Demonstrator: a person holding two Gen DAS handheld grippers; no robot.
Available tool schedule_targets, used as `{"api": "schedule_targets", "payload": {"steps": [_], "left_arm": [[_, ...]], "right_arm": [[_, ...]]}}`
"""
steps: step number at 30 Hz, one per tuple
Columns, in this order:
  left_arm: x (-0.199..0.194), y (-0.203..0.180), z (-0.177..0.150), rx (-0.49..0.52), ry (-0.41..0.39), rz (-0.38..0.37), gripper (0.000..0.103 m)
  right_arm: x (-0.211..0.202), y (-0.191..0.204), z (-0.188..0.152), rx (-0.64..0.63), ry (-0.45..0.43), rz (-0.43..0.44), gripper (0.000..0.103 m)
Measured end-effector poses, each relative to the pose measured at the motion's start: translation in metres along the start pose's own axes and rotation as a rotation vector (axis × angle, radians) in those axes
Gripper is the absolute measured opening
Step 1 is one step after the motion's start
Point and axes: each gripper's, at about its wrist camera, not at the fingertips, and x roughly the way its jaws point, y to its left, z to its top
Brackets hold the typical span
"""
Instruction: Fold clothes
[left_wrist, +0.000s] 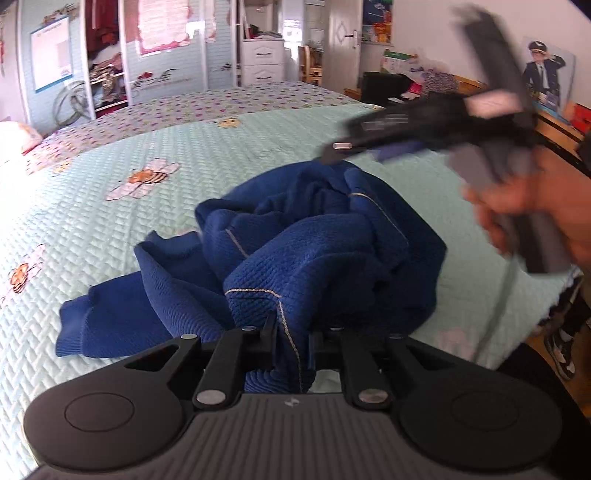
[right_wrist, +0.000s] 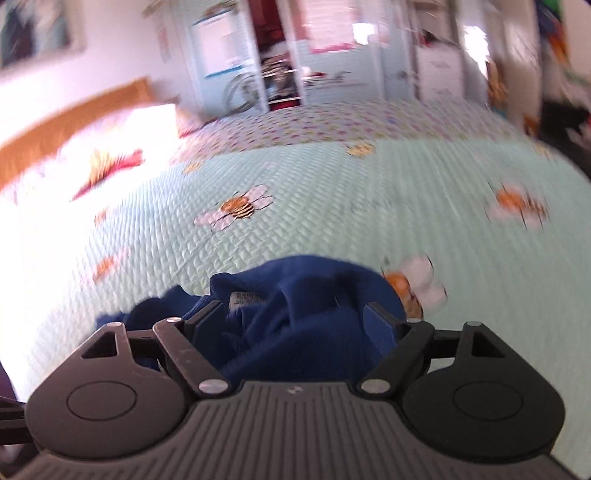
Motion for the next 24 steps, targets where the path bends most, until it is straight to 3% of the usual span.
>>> {"api": "schedule_targets", "payload": {"steps": [2, 4, 5, 6, 11, 14, 17, 20, 24], "left_arm": [[0.003, -0.001, -0.002, 0.006, 0.016, -0.011, 0.014], [0.006, -0.003, -0.005, 0.015, 0.038, -0.016, 0.015], [0.008, -0.004, -0.007, 0.019, 0.049, -0.017, 0.015], [0.009, -0.005, -0.009, 0.02, 0.059, -0.02, 0.015], [0.012, -0.001, -0.012, 0.001, 0.101, -0.059, 0.015], [0.001, 0.014, -0.011, -0.067, 0.088, -0.135, 0.02], [-0.011, 0.025, -0.009, -0.126, 0.061, -0.184, 0.021], [-0.021, 0.032, -0.007, -0.178, 0.035, -0.217, 0.023], [-0.03, 0.031, -0.001, -0.183, 0.046, -0.277, 0.03]], "right_arm": [[0.035, 0.004, 0.005, -0.069, 0.105, -0.053, 0.08], [0.066, 0.002, 0.002, -0.099, 0.204, -0.12, 0.062], [0.073, -0.002, -0.004, -0.078, 0.215, -0.115, 0.048], [0.075, -0.008, -0.011, -0.037, 0.205, -0.087, 0.039], [0.029, -0.041, -0.036, 0.189, 0.053, 0.024, 0.028], [-0.007, -0.086, -0.054, 0.426, -0.043, -0.003, 0.023], [-0.032, -0.125, -0.081, 0.592, -0.067, -0.091, 0.009], [-0.046, -0.14, -0.107, 0.68, -0.063, -0.066, 0.01], [-0.046, -0.126, -0.119, 0.655, -0.034, -0.041, 0.013]]}}
